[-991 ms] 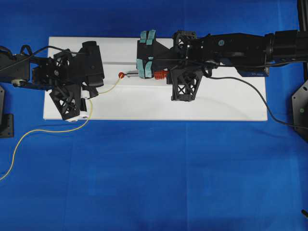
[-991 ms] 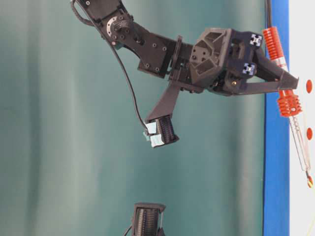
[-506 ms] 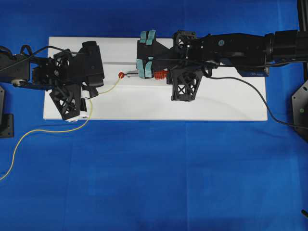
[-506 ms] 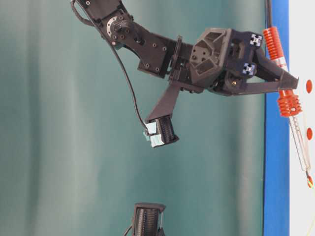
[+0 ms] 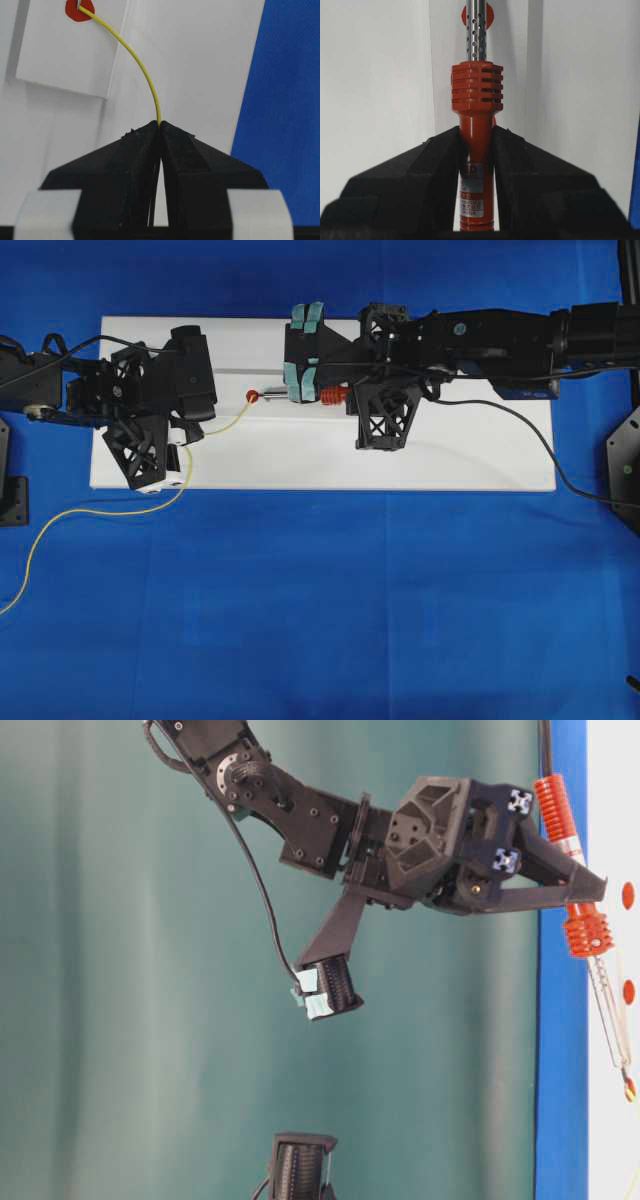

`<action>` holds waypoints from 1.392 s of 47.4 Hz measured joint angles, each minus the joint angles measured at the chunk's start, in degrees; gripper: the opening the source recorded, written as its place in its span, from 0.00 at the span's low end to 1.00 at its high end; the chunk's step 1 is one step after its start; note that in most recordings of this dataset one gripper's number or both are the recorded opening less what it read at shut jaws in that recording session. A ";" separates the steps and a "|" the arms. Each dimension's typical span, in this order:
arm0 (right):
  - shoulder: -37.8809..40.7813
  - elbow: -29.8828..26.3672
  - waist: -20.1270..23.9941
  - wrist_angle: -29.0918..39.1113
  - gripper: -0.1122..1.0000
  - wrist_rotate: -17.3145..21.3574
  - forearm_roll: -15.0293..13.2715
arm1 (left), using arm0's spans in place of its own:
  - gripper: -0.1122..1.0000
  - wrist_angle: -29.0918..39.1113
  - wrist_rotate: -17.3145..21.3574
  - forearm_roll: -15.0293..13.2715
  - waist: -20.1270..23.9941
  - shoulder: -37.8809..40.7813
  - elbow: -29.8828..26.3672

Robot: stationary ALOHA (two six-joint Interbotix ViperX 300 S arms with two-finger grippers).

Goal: Touch the tip of the soldering iron to the tip of the solder at the mark.

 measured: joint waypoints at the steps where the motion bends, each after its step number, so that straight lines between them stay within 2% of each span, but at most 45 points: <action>1: 0.00 0.00 -0.09 0.00 0.16 0.09 0.09 | 0.12 0.18 0.00 -0.09 0.00 -0.09 0.00; 14: 0.00 0.00 0.00 -0.09 0.16 0.18 0.09 | 0.12 2.46 0.09 0.00 -0.09 -5.71 0.62; 29: 0.00 0.00 0.00 0.00 0.16 0.18 0.00 | 0.12 2.20 -1.58 0.00 -0.88 -15.47 5.98; 46: -0.53 0.26 0.00 0.53 0.16 0.62 -0.53 | 0.12 1.67 -1.93 0.00 -0.88 -16.61 6.77; 56: -5.62 4.04 0.00 1.32 0.16 2.11 -2.29 | 0.12 1.67 -2.02 0.00 -0.97 -16.70 6.68; 66: -11.87 10.20 0.00 1.41 0.16 5.45 -3.96 | 0.12 1.67 -2.02 0.00 -0.97 -16.61 6.68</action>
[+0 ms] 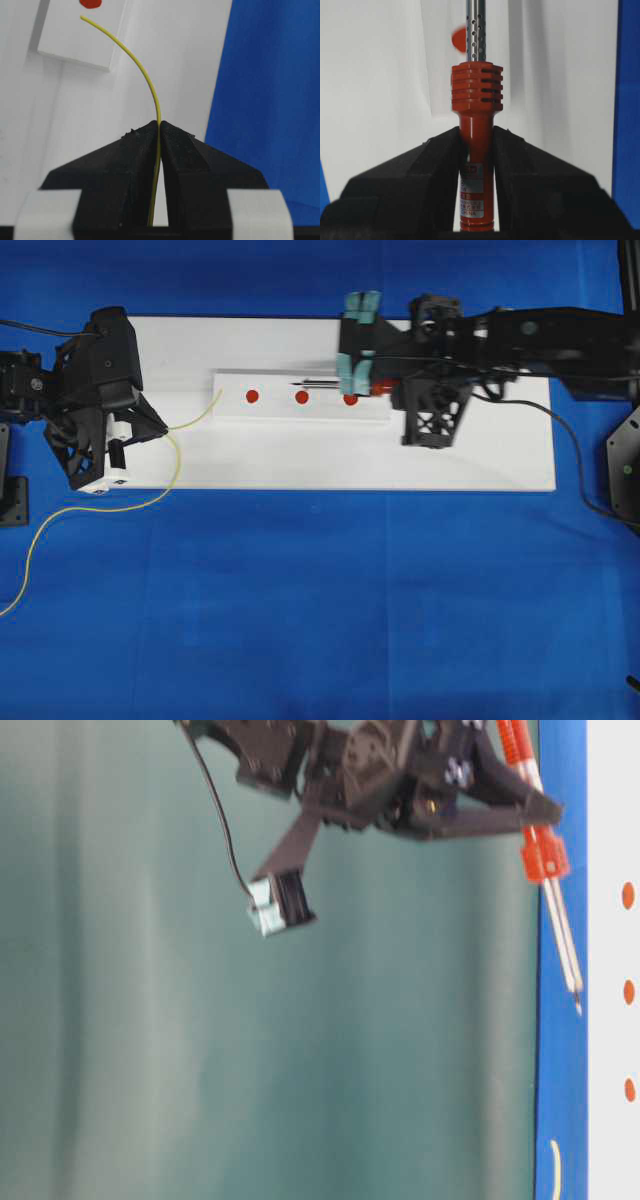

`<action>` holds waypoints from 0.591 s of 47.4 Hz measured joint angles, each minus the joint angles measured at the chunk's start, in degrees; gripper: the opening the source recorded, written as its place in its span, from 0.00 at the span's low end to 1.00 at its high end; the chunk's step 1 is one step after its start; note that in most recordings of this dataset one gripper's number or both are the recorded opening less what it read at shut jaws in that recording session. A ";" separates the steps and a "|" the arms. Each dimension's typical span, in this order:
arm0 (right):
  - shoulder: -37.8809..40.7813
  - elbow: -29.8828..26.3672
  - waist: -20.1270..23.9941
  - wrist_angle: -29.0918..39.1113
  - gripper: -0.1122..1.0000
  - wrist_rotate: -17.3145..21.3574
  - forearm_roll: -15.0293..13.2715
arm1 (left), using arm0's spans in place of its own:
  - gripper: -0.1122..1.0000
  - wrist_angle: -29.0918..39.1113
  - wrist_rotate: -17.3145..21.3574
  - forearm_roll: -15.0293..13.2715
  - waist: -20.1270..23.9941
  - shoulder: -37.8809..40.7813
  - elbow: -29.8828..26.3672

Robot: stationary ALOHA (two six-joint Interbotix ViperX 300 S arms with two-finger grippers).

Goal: Touch the tip of the soldering iron to the tip of the solder at the mark.

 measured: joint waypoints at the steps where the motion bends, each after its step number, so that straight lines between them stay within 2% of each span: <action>1: -0.44 0.53 0.00 -0.09 0.16 0.44 -0.18 | 0.12 -0.09 0.00 0.00 0.00 -0.09 0.00; 7: -2.46 3.34 0.00 -0.09 0.16 2.20 -0.70 | 0.12 -0.09 0.00 0.00 0.09 0.00 0.09; 17: -3.87 4.57 0.00 -1.41 0.16 2.37 -0.79 | 0.12 -0.97 -0.18 0.00 0.09 0.88 -0.18; 28: -3.87 4.57 0.00 -1.93 0.16 2.37 -1.14 | 0.12 -1.76 -0.18 -0.09 0.09 6.68 -4.66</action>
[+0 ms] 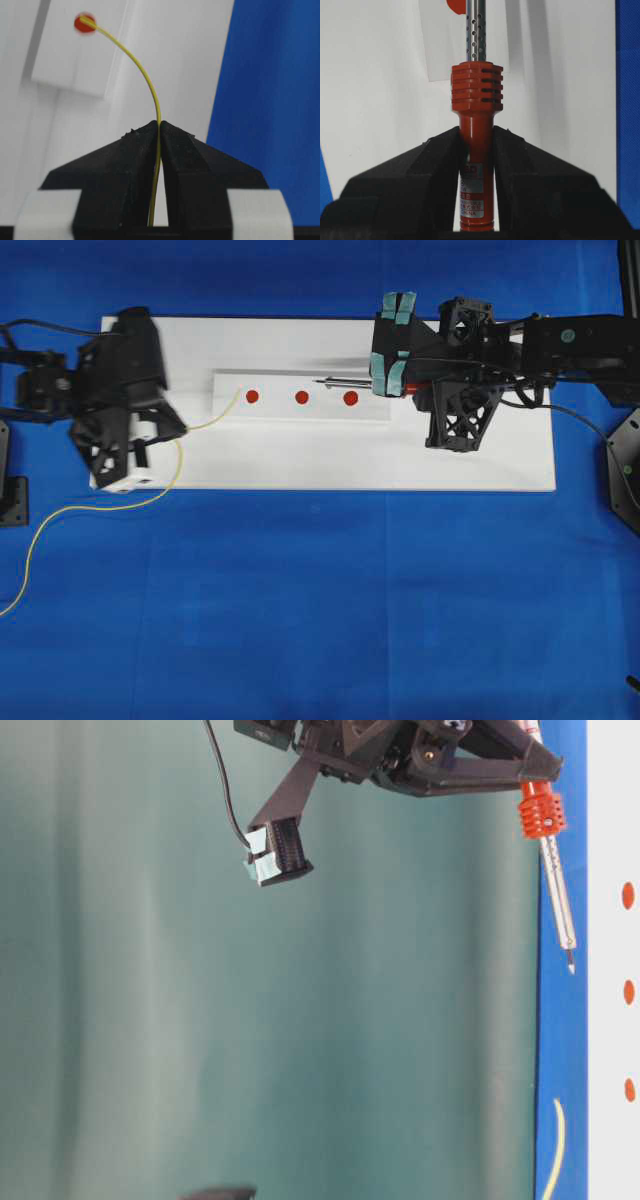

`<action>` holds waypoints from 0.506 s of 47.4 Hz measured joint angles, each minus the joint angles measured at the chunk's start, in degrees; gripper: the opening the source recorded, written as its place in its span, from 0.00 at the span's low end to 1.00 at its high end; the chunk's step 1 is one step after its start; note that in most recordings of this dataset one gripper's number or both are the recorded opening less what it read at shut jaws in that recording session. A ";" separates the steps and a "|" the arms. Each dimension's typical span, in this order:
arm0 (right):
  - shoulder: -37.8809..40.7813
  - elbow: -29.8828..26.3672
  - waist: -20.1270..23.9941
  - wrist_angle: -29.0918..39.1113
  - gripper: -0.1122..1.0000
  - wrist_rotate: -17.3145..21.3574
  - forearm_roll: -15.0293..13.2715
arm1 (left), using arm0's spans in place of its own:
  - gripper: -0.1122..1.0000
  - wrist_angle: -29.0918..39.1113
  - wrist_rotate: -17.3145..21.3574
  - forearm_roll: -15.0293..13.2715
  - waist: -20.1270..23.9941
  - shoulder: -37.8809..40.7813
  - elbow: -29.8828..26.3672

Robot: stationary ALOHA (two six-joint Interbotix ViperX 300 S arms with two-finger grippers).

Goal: Touch the tip of the soldering iron to the tip of the solder at the mark.

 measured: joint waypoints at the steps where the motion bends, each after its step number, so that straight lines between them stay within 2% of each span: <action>1: 0.00 0.00 0.00 0.00 0.16 0.00 0.00 | 0.12 0.00 0.00 0.00 0.00 0.70 -0.62; 13: 0.00 0.09 0.00 -0.09 0.16 0.00 -0.09 | 0.12 -0.09 0.09 0.09 0.00 10.46 -7.82; 24: 0.00 0.62 0.00 -0.53 0.16 0.00 -0.09 | 0.12 -0.53 0.09 0.00 -0.09 17.23 -12.04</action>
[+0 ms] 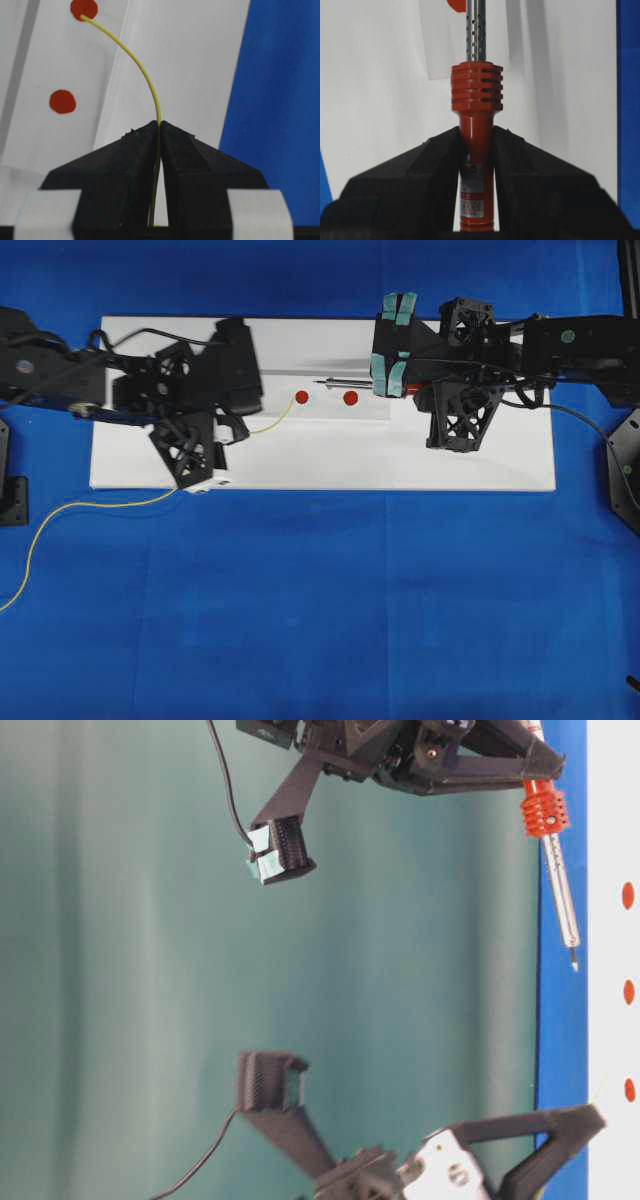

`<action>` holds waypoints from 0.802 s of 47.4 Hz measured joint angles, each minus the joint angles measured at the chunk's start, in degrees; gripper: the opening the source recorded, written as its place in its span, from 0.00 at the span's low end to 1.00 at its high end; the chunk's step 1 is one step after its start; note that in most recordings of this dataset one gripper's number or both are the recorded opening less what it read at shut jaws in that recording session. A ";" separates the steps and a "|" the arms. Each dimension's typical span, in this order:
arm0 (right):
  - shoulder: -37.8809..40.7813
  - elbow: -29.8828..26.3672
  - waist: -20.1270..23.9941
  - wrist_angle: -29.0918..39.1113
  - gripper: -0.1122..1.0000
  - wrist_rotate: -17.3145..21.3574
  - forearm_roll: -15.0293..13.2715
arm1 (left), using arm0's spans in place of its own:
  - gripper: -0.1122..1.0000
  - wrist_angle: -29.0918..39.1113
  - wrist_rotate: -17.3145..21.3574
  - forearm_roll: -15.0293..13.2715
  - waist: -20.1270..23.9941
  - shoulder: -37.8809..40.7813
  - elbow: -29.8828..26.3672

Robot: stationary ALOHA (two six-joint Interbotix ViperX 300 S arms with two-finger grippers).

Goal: Touch the tip of the soldering iron to the tip of the solder at the mark.

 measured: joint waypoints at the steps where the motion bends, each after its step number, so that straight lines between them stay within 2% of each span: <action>1: 0.00 0.09 0.00 -0.18 0.16 0.00 0.00 | 0.12 -0.09 0.00 0.09 0.09 0.53 -0.18; 13: 0.00 0.79 0.00 -0.97 0.16 0.00 0.00 | 0.12 -0.88 -0.09 0.09 0.35 3.60 -1.76; 38: 2.64 -0.18 0.00 -1.58 0.16 0.00 0.00 | 0.12 0.88 -1.49 0.00 0.26 3.60 -0.88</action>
